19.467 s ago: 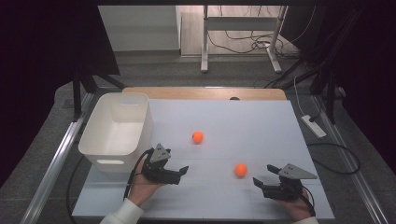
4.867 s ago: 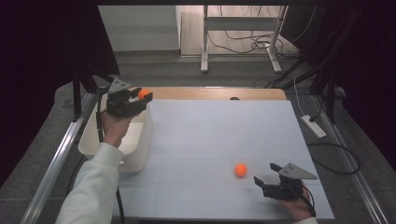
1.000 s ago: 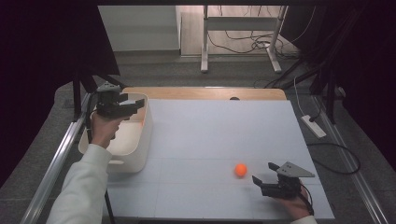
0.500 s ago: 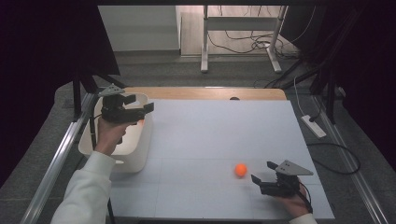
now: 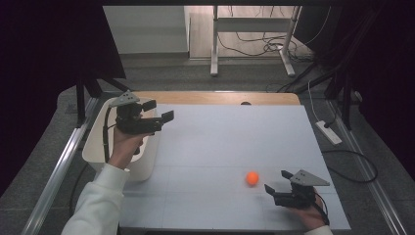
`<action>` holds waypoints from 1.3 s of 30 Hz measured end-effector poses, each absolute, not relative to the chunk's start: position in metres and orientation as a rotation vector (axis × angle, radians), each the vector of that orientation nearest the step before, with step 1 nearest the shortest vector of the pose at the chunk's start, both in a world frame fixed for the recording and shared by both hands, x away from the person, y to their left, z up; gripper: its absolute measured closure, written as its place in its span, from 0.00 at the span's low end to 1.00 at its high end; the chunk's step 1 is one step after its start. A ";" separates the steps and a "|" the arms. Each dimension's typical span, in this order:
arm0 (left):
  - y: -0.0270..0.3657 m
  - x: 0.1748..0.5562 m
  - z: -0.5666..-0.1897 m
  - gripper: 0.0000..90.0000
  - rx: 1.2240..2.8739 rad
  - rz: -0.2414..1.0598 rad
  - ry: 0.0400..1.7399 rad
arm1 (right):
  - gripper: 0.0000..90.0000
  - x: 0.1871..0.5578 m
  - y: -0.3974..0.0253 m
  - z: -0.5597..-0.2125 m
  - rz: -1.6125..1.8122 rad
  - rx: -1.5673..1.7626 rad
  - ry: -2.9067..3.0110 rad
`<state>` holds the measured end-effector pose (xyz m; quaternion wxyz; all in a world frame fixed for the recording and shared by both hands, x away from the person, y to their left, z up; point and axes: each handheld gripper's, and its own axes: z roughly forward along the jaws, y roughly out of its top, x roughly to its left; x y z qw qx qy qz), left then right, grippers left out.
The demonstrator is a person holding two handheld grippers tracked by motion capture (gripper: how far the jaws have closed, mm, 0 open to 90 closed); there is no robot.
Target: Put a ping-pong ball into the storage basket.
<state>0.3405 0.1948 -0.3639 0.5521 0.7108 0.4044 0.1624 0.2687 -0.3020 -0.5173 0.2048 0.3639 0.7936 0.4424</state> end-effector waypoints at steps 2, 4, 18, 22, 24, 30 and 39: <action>0.194 0.340 -0.364 0.17 1.686 0.383 0.955 | 0.17 0.269 -0.302 -0.517 1.234 1.015 2.211; 0.190 0.341 -0.365 0.17 1.698 0.378 0.947 | 0.17 0.268 -0.303 -0.517 1.229 1.016 2.208; 0.173 0.341 -0.371 0.17 1.755 0.360 0.909 | 0.17 0.269 -0.303 -0.517 1.218 1.015 2.207; 0.169 0.341 -0.372 0.17 1.760 0.353 0.903 | 0.17 0.270 -0.302 -0.517 1.220 1.012 2.210; 0.167 0.341 -0.373 0.17 1.766 0.351 0.897 | 0.18 0.270 -0.302 -0.517 1.222 1.010 2.210; 0.161 0.340 -0.372 0.18 1.764 0.319 0.870 | 0.17 0.270 -0.302 -0.517 1.223 1.012 2.207; 0.148 0.337 -0.372 0.18 1.788 0.296 0.839 | 0.18 0.271 -0.302 -0.515 1.239 1.024 2.199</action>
